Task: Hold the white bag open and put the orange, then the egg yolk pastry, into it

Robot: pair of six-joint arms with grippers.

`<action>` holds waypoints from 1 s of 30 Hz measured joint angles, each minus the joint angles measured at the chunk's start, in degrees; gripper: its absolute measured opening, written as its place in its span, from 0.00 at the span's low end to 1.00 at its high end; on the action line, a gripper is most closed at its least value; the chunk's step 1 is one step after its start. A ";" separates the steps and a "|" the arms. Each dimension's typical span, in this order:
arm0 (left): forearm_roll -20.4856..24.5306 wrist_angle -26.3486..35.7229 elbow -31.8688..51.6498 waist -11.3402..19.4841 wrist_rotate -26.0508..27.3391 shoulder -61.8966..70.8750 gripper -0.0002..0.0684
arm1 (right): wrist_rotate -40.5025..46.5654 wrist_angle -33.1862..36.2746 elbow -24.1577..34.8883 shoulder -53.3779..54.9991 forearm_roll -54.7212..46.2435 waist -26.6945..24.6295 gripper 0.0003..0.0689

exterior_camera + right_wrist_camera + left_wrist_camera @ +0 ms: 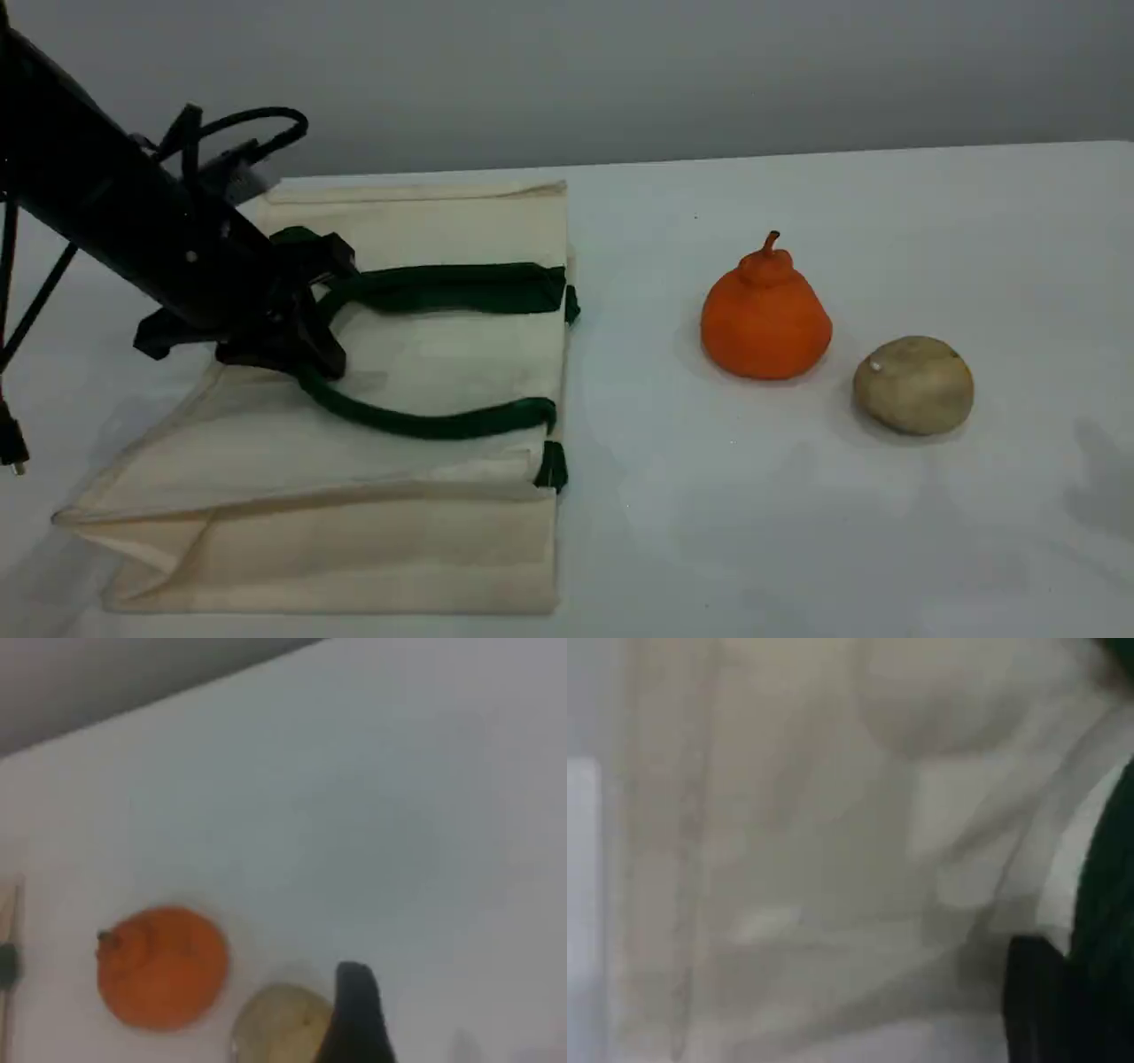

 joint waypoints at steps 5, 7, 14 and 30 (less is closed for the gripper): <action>0.13 9.16 -5.11 0.00 0.11 -1.85 0.11 | -2.83 1.83 0.00 0.00 0.06 0.00 0.71; 0.13 13.39 -7.97 0.00 0.11 -3.44 0.11 | -2.83 1.88 0.00 -0.05 0.12 0.00 0.71; 0.24 24.36 -16.39 0.00 -2.43 -12.63 0.11 | -3.11 2.49 0.00 -0.05 1.52 0.33 0.71; 0.83 37.90 -18.77 0.00 -7.88 -33.90 0.11 | -5.29 -5.92 0.00 0.13 1.75 14.48 0.71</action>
